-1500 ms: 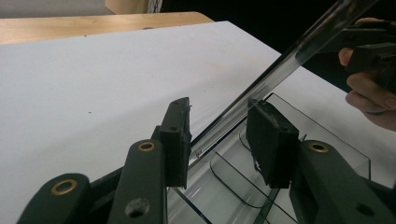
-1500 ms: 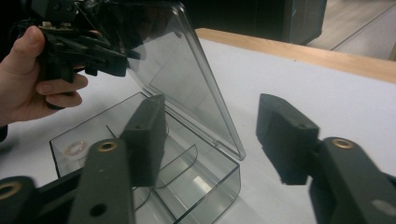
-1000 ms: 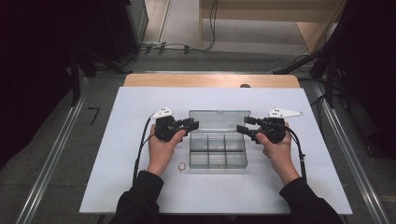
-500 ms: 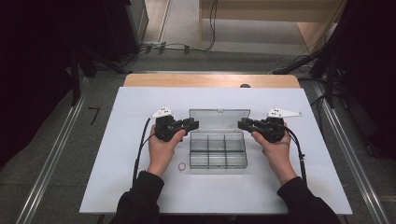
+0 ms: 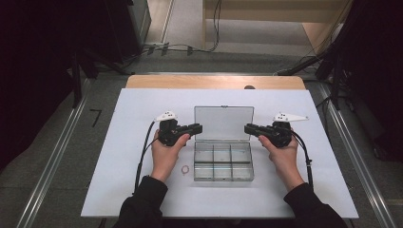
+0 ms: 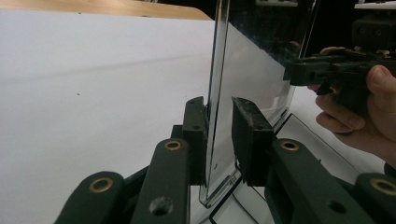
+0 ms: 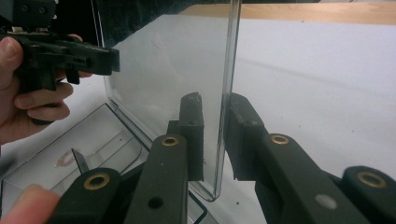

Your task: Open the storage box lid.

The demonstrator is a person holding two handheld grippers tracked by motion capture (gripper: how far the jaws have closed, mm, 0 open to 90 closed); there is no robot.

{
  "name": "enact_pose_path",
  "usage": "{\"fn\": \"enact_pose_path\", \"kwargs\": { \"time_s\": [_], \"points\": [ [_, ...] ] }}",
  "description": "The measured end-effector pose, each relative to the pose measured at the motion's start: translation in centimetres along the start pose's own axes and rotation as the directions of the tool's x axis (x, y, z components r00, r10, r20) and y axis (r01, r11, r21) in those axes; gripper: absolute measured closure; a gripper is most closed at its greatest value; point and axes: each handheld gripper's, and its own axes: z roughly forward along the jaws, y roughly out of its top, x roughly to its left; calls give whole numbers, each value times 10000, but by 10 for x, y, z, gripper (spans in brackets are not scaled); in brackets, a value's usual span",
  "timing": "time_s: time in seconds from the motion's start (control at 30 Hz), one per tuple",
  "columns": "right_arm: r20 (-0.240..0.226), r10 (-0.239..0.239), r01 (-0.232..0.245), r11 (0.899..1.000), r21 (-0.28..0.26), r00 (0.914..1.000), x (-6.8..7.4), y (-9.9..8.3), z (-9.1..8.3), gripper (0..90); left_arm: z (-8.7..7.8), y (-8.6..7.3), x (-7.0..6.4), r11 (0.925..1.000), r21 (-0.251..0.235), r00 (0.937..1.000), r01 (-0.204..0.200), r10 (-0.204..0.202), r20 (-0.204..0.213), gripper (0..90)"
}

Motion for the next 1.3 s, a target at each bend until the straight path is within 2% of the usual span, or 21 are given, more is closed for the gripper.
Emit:
{"fn": "enact_pose_path", "kwargs": {
  "time_s": [0.07, 0.5, 0.6, 0.67, 0.8, 0.93, 1.07, 1.3],
  "points": [
    [-55, 141, -140, 9999, 23, 9999, -1, -1, 1, 764, 0, -1, 1, 9999, -47, 9999, 156, -156, 4, 762],
    [3, 494, -494, 9988, -65, 9988, -4, -3, 5, 749, 5, -3, 2, 9992, 35, 9986, 394, -392, -356, 745],
    [-57, 659, -660, 9978, -70, 9978, -5, -4, 6, 746, 6, -3, 3, 9996, 64, 9987, 274, -271, -426, 735],
    [-116, 773, -774, 9970, -96, 9969, -7, -5, 7, 740, 7, -4, 3, 9996, 123, 9985, 270, -264, -487, 728],
    [94, 842, -841, 9964, -91, 9964, -9, -7, 11, 706, 9, -6, 6, 9990, 246, 9976, 385, -370, -589, 703],
    [-1, 1123, -1123, 9936, -96, 9937, -12, -9, 14, 695, 11, -7, 8, 9981, 411, 9976, 449, -426, -553, 684],
    [169, 1258, -1260, 9920, 108, 9919, -12, -10, 16, 663, 14, -9, 9, 9968, 554, 9963, 582, -545, -662, 655],
    [98, 1550, -1553, 9873, 323, 9879, -16, -14, 20, 625, 17, -11, 12, 9934, 721, 9942, 897, -850, -660, 613]
  ]
}}
